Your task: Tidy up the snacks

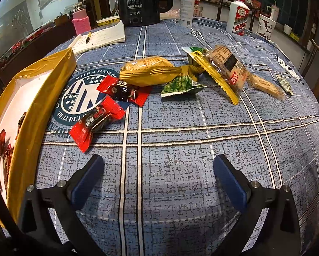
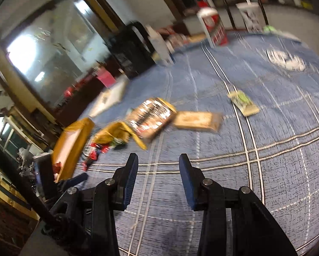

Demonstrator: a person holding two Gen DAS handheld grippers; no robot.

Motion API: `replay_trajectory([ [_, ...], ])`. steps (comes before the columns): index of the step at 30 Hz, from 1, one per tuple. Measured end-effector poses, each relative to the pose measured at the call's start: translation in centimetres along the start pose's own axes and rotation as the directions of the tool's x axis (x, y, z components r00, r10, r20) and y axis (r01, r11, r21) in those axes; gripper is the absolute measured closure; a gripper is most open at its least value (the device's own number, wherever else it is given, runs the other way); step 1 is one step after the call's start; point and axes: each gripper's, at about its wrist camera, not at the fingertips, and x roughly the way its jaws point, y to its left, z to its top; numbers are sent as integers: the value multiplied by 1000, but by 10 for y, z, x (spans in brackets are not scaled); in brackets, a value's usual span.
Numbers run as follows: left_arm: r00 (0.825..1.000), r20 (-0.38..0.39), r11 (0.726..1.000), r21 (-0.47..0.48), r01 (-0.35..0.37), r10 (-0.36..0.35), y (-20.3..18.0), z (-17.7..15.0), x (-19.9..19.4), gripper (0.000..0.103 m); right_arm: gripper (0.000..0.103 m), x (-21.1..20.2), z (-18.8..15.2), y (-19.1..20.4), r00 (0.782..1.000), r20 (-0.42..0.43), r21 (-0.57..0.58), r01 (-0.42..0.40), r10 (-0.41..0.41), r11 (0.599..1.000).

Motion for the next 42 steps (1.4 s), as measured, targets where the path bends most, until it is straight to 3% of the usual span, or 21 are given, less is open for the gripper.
replay_trajectory([
  [3, 1000, 0, 1000, 0, 0, 0, 0, 0, 0, 0, 62, -8, 0, 5, 996, -46, 28, -70, 71, 997],
  [6, 1000, 0, 1000, 0, 0, 0, 0, 0, 0, 0, 60, -16, -1, 11, 997, -15, 19, -79, 80, 997],
  [10, 1000, 0, 1000, 0, 0, 0, 0, 0, 0, 0, 61, -29, -11, 17, 988, -19, 85, -150, 152, 985],
  [17, 1000, -1, 1000, -1, 0, 0, 0, 0, 0, 0, 59, -55, -21, 21, 997, 0, 3, -73, 73, 997],
  [20, 1000, -1, 1000, 0, 0, 0, 1, 0, 0, 0, 58, -47, -10, 13, 999, 8, 14, -40, 40, 999],
  [31, 1000, -2, 1000, -11, -2, 2, 1, 1, 0, 0, 58, -8, 7, 17, 998, -32, -4, -55, 54, 999],
  [35, 1000, -4, 998, -48, -29, 28, -2, -2, -1, 0, 58, -1, 16, 19, 1000, -23, -69, -9, 7, 998],
  [42, 993, -102, 997, 57, 60, -54, -15, -9, -9, 0, 58, 34, 43, -10, 994, -93, -101, 40, -49, 994],
])
